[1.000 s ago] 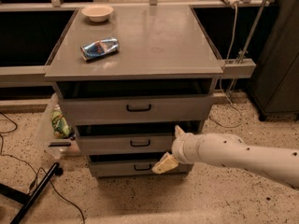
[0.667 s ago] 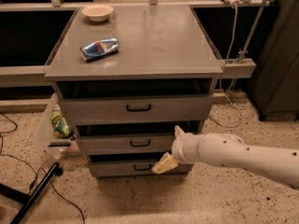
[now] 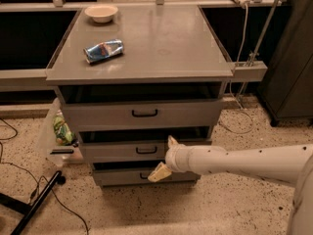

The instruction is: Open middle drawer

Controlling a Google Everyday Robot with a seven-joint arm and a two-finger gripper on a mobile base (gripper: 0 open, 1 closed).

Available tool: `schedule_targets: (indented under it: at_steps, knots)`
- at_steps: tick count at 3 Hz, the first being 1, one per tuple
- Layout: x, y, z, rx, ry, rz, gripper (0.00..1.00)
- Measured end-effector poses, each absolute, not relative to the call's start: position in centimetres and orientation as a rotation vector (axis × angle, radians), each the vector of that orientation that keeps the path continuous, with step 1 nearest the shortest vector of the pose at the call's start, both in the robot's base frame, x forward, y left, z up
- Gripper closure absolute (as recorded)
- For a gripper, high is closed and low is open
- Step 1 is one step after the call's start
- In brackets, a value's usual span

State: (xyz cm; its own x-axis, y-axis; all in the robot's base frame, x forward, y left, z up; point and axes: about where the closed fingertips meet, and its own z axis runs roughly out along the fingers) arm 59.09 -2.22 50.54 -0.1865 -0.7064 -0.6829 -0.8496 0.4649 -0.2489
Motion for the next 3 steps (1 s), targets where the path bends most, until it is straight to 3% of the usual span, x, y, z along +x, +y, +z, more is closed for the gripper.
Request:
schedule_targets:
  at_steps: [3]
  knots:
    - [59.98, -2.21, 49.70, -1.243, 1.939, 0.248, 0.00]
